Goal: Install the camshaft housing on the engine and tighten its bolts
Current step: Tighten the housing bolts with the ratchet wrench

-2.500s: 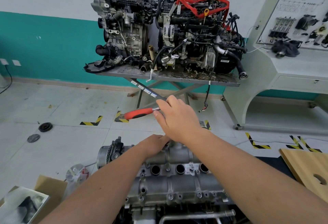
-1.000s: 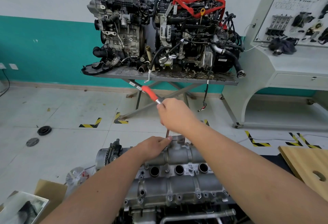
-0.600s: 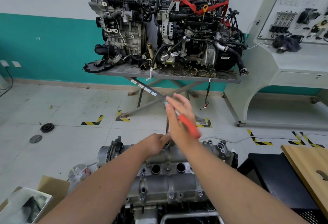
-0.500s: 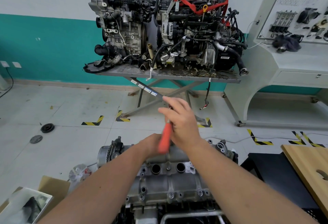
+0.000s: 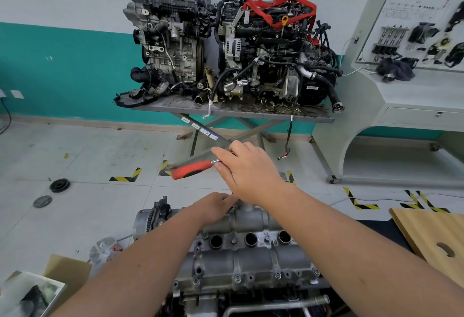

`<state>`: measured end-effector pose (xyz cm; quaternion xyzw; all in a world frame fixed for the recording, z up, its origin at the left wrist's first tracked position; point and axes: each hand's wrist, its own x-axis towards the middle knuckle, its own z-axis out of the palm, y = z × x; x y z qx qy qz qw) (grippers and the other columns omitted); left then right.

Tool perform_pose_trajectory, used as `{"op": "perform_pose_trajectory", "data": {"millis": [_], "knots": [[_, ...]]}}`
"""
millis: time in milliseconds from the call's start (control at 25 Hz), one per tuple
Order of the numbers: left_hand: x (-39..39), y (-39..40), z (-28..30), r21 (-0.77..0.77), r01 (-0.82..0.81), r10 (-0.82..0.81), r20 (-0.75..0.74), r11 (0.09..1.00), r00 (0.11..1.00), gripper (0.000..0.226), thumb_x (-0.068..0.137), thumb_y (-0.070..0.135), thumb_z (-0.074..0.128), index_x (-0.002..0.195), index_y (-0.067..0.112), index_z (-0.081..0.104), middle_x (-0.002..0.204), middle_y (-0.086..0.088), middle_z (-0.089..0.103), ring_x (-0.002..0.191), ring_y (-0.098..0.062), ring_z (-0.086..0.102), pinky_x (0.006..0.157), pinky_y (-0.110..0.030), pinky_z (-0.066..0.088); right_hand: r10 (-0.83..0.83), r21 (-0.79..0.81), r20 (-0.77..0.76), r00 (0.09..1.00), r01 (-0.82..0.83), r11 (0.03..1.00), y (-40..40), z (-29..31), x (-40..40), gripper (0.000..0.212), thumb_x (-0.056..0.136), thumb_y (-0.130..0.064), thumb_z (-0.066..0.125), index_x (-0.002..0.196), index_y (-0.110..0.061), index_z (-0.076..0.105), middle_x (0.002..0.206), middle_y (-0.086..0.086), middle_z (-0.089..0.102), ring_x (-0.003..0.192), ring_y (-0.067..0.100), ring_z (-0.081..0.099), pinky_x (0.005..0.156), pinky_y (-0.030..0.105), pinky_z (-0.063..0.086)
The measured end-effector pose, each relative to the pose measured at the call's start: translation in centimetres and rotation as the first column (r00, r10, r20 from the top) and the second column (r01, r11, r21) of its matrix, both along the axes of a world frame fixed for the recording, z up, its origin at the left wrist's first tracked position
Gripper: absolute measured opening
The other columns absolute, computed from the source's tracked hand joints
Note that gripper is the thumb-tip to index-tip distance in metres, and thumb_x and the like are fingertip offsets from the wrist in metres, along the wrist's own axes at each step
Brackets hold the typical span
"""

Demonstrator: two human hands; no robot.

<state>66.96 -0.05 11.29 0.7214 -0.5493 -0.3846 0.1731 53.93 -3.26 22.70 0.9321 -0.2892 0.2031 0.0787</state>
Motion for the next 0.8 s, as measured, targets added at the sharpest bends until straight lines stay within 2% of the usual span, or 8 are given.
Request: {"op": "perform_pose_trajectory", "data": {"millis": [200, 280, 360, 440, 480, 640, 760, 800], "knots": [[0.1, -0.2, -0.4, -0.001, 0.028, -0.028, -0.005, 1.000, 1.000, 0.051, 0.098, 0.066, 0.032, 0.103, 0.029, 0.066, 0.094, 0.010, 0.065, 0.090, -0.014, 0.058, 0.075, -0.031, 0.041, -0.077, 0.125, -0.037, 0.996, 0.081, 0.989, 0.6, 0.9, 1.1, 0.036, 0.106, -0.041, 0.032, 0.110, -0.017, 0.059, 0.090, 0.001, 0.053, 0.077, 0.026, 0.054, 0.061, 0.034, 0.037], [0.1, -0.2, -0.5, -0.010, 0.031, -0.031, -0.005, 0.999, 1.000, 0.059, 0.097, 0.069, 0.032, 0.119, 0.027, 0.067, 0.110, 0.008, 0.066, 0.105, -0.016, 0.058, 0.090, -0.035, 0.043, -0.170, 0.398, 0.050, 0.984, 0.137, 0.907, 0.7, 1.8, 1.6, 0.034, 0.106, -0.037, 0.035, 0.100, -0.014, 0.059, 0.081, 0.000, 0.061, 0.076, 0.025, 0.060, 0.062, 0.035, 0.043], [0.1, -0.1, -0.5, -0.023, 0.022, -0.022, 0.010, 0.999, 1.000, 0.061, 0.096, 0.071, 0.032, 0.114, 0.025, 0.068, 0.099, 0.008, 0.067, 0.100, -0.016, 0.060, 0.090, -0.035, 0.044, -0.382, 0.862, 0.269, 0.884, -0.043, 0.505, 0.4, 2.5, 2.0, 0.026, 0.105, -0.028, 0.041, 0.094, -0.010, 0.058, 0.068, 0.000, 0.068, 0.074, 0.026, 0.070, 0.064, 0.032, 0.050], [0.0, -0.1, -0.4, -0.023, 0.027, -0.026, 0.019, 0.999, 0.999, 0.058, 0.097, 0.070, 0.032, 0.106, 0.025, 0.067, 0.086, 0.009, 0.063, 0.092, -0.017, 0.059, 0.088, -0.034, 0.044, -0.639, 0.911, 0.350, 0.684, -0.408, 0.063, 0.4, 2.6, 2.4, 0.015, 0.104, -0.016, 0.046, 0.095, -0.007, 0.054, 0.057, -0.001, 0.063, 0.062, 0.022, 0.069, 0.056, 0.024, 0.049], [0.0, -0.1, -0.3, -0.022, 0.029, -0.029, 0.014, 0.999, 0.999, 0.059, 0.097, 0.069, 0.033, 0.105, 0.023, 0.068, 0.086, 0.007, 0.063, 0.092, -0.018, 0.059, 0.089, -0.034, 0.045, -0.743, 0.839, 0.359, 0.565, -0.543, -0.008, 0.3, 2.3, 2.4, 0.014, 0.102, -0.011, 0.046, 0.091, -0.008, 0.053, 0.057, -0.001, 0.060, 0.059, 0.019, 0.066, 0.053, 0.022, 0.048], [0.0, -0.2, 0.0, -0.038, 0.035, -0.035, -0.013, 0.999, 0.999, 0.052, 0.101, 0.060, 0.035, 0.081, 0.020, 0.063, 0.081, 0.003, 0.061, 0.083, -0.018, 0.054, 0.079, -0.032, 0.043, -0.894, 0.557, 0.429, 0.128, -0.817, 0.150, 0.1, 0.2, 2.5, 0.019, 0.102, -0.012, 0.052, 0.084, -0.018, 0.053, 0.077, 0.002, 0.066, 0.076, 0.016, 0.063, 0.068, 0.023, 0.048], [0.0, -0.3, -0.1, -0.030, 0.033, -0.034, -0.017, 0.999, 0.999, 0.045, 0.103, 0.048, 0.037, 0.068, 0.023, 0.049, 0.070, 0.004, 0.052, 0.069, -0.014, 0.045, 0.069, -0.032, 0.037, -0.683, 0.693, 0.655, 0.324, -0.617, 0.373, 1.2, -2.0, 2.7, 0.016, 0.102, -0.037, 0.054, 0.109, -0.046, 0.064, 0.122, -0.015, 0.065, 0.115, 0.001, 0.057, 0.102, 0.030, 0.044], [-0.1, -0.2, 0.0, -0.034, 0.026, -0.027, -0.024, 0.999, 0.999, 0.041, 0.103, 0.043, 0.038, 0.070, 0.023, 0.050, 0.072, 0.004, 0.053, 0.069, -0.014, 0.045, 0.069, -0.033, 0.038, -0.544, 0.692, 0.721, 0.429, -0.469, 0.548, 1.6, -2.8, 2.6, 0.022, 0.101, -0.039, 0.054, 0.118, -0.047, 0.065, 0.130, -0.019, 0.060, 0.122, -0.003, 0.053, 0.107, 0.031, 0.041]]}}
